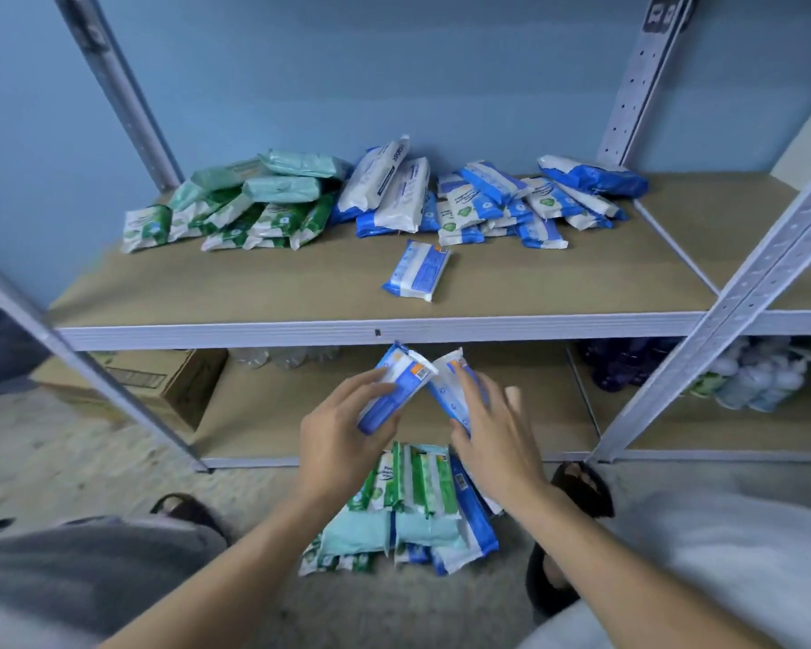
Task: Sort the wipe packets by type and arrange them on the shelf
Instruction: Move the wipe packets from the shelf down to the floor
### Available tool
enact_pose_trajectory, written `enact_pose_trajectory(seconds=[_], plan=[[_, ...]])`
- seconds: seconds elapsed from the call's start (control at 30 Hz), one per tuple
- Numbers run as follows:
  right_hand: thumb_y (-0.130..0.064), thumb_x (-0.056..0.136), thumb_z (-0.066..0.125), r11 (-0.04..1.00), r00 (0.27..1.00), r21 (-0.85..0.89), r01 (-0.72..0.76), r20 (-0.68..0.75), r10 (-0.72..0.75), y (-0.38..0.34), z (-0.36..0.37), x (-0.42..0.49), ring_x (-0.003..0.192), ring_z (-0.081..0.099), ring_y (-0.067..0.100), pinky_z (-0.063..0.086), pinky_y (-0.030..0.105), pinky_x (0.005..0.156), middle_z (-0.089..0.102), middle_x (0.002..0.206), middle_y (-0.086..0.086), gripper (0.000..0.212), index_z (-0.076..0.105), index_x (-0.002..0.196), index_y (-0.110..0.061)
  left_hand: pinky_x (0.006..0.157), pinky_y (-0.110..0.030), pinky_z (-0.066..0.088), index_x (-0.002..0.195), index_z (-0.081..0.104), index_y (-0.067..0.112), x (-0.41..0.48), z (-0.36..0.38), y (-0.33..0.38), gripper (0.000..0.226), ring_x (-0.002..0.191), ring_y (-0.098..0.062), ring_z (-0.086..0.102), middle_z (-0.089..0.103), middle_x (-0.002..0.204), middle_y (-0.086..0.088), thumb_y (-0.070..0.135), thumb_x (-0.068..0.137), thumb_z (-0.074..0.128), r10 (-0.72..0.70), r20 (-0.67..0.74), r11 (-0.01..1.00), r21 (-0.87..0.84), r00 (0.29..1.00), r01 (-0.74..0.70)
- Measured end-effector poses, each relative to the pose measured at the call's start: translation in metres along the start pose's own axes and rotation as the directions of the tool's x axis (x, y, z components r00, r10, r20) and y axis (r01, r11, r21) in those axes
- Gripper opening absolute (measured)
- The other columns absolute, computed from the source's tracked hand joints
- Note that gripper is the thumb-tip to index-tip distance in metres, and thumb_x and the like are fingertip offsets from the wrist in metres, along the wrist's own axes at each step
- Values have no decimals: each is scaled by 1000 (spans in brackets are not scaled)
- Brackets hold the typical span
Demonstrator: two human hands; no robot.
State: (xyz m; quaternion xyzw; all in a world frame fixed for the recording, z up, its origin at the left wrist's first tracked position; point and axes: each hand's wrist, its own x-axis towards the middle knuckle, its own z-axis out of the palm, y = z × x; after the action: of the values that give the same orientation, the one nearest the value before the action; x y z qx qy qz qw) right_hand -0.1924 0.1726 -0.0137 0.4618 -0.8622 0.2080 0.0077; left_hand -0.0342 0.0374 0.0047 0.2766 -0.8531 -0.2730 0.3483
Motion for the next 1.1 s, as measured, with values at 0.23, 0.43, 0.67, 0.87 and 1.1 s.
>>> enact_pose_trajectory(seconds=[0.23, 0.43, 0.67, 0.87, 1.1], plan=[[-27, 94, 52, 974, 941, -71, -216, 252, 227, 26, 73, -19, 108, 46, 30, 38, 36, 95, 56, 132, 4, 65, 26, 154, -28, 71, -15, 40, 102, 72, 29, -46, 17, -62, 26, 98, -6, 63, 63, 118, 24, 22, 79, 82, -409, 131, 913, 75, 903, 402], [-29, 95, 50, 838, 701, -120, -532, 492, 516, 63, 136, -34, 117, 53, 37, 45, 36, 88, 58, 129, 11, 53, 38, 146, -21, 74, -26, 44, 110, 71, 31, -70, 48, -104, 30, 96, -16, 64, 67, 122, 9, 32, 81, 77, -704, 201, 710, 208, 681, 673], [-24, 97, 50, 771, 634, -48, -635, 537, 556, 80, 176, -32, 99, 64, 31, 54, 37, 78, 59, 129, 10, 51, 39, 146, -23, 80, -34, 50, 120, 64, 28, -66, 95, -120, 34, 105, -21, 61, 61, 125, 8, 33, 87, 69, -633, 246, 771, 285, 734, 569], [-18, 104, 38, 771, 658, 83, -632, 582, 477, 87, 200, -32, 87, 59, 22, 44, 26, 65, 60, 133, 8, 50, 34, 154, -25, 103, -38, 44, 141, 54, 14, -76, 132, -144, 57, 131, -30, 51, 50, 149, -6, 49, 98, 40, -488, 429, 861, 379, 760, 339], [-21, 106, 34, 846, 673, 5, -533, 608, 421, 95, 221, -31, 122, 55, 27, 52, 32, 84, 12, 167, -1, 58, 13, 160, -30, 125, -32, 9, 160, 11, 17, -95, 145, -155, 71, 154, -19, 8, 9, 167, -2, 55, 100, 7, -443, 513, 882, 394, 735, 257]])
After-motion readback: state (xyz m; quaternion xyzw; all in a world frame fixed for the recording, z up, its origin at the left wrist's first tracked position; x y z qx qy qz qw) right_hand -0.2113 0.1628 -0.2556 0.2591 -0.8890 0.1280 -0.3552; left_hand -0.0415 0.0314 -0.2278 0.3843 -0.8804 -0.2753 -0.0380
